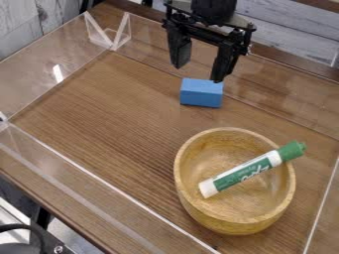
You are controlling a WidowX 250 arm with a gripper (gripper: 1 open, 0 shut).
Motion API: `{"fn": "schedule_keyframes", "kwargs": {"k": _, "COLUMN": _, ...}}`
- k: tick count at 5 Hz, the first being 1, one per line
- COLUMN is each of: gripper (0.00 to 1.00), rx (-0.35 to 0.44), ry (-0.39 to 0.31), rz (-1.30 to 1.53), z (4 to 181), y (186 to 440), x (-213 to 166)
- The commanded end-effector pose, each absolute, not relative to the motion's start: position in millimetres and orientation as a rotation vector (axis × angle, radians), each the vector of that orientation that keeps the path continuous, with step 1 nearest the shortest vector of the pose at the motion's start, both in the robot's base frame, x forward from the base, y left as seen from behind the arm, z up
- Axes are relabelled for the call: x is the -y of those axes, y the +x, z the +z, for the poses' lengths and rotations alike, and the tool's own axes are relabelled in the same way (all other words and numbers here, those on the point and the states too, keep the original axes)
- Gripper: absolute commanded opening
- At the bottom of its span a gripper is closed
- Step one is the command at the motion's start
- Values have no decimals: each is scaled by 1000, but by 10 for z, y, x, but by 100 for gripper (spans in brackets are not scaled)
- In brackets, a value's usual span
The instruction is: Remove the green marker from inside the brown bowl and put it on the table
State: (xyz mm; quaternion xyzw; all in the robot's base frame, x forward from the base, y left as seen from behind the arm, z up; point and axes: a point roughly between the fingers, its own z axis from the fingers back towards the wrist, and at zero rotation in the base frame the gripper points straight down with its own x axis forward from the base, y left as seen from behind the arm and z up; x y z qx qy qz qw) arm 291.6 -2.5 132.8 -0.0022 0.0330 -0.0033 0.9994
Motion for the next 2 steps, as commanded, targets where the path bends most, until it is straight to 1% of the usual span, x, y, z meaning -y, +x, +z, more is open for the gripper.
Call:
{"fn": "schedule_keyframes", "kwargs": {"k": 1, "gripper": 100, "rx": -85, "ry": -5, "rz": -36, "z": 1261, "y": 2877, "x": 76}}
{"fn": "schedule_keyframes", "kwargs": {"k": 2, "gripper": 100, "rx": -80, "ry": -6, "rz": -177, "z": 1227, "y": 2759, "x": 284}}
